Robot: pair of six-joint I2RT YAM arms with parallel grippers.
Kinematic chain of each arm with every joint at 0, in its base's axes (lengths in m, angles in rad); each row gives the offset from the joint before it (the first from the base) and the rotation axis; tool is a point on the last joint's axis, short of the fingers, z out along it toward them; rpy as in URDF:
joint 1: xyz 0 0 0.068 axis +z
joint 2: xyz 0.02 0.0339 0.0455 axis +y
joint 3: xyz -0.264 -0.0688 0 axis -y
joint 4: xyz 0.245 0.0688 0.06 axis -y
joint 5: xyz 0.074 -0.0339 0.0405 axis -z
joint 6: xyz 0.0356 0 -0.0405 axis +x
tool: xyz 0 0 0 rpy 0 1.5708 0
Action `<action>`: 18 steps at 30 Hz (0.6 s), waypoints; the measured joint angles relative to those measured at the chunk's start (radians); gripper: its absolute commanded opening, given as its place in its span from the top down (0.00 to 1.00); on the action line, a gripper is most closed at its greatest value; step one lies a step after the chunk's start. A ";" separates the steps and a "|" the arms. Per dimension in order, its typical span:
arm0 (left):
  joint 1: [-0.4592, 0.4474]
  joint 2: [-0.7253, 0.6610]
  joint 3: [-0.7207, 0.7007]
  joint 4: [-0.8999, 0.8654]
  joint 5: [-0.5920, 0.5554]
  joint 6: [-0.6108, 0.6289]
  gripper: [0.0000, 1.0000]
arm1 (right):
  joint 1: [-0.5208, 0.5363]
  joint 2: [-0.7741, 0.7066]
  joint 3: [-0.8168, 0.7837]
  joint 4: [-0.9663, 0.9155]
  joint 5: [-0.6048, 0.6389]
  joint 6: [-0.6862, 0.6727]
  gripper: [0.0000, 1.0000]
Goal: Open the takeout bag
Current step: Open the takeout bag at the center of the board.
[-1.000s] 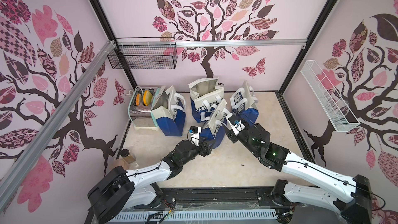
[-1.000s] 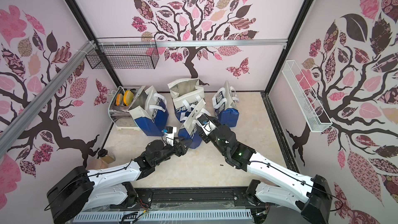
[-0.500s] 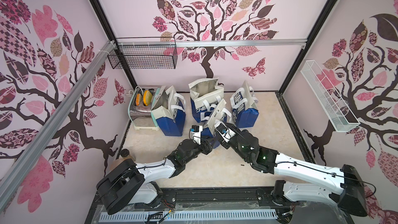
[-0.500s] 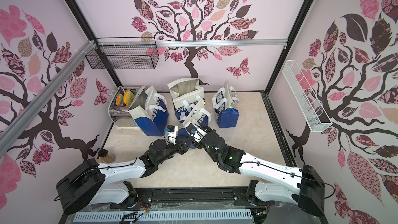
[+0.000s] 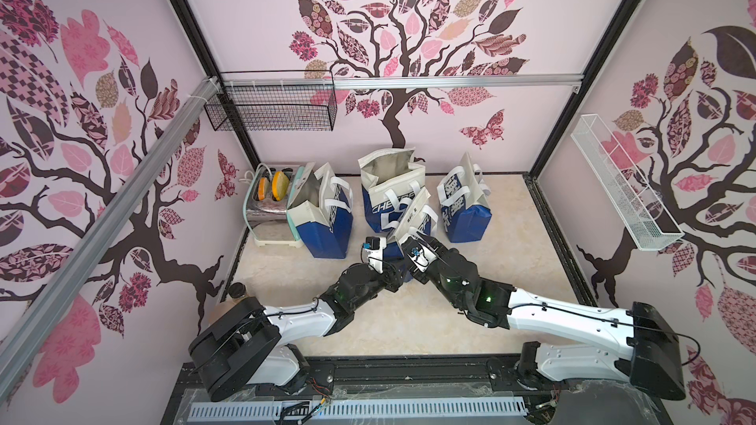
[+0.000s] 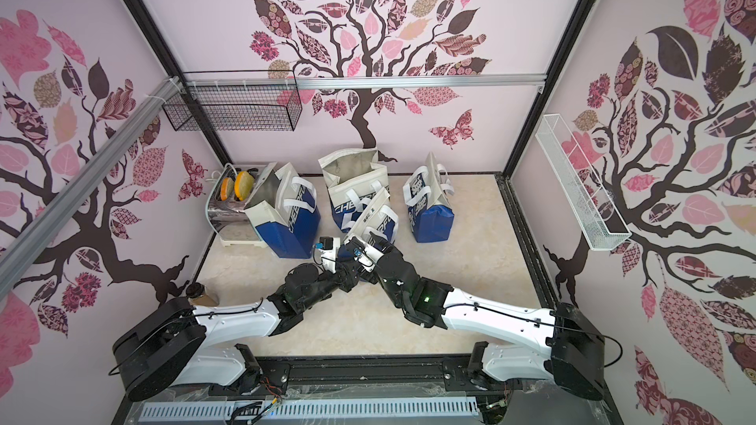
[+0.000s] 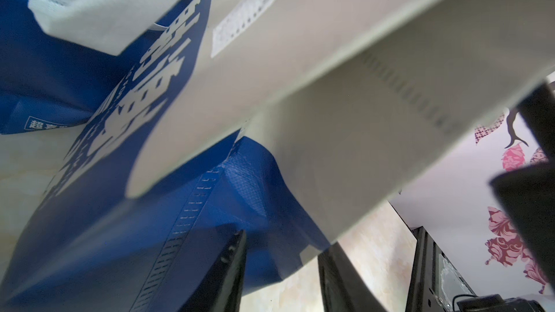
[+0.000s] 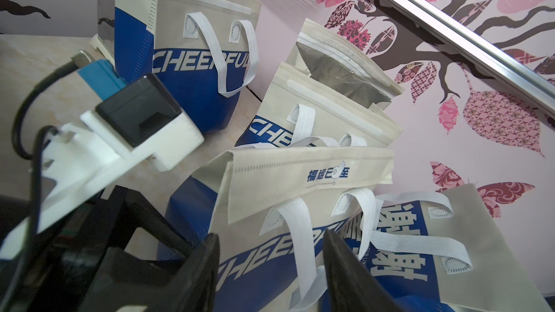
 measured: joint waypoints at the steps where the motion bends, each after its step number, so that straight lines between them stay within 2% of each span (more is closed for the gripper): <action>1: 0.000 0.004 0.003 0.001 -0.001 0.000 0.62 | 0.000 0.006 0.003 0.002 0.000 -0.001 0.41; 6: 0.000 0.024 0.021 0.002 -0.003 -0.004 0.66 | 0.005 0.025 0.004 0.023 0.005 -0.008 0.42; 18: -0.001 0.045 0.059 -0.005 -0.007 -0.006 0.84 | 0.008 0.090 0.021 0.094 0.052 -0.035 0.46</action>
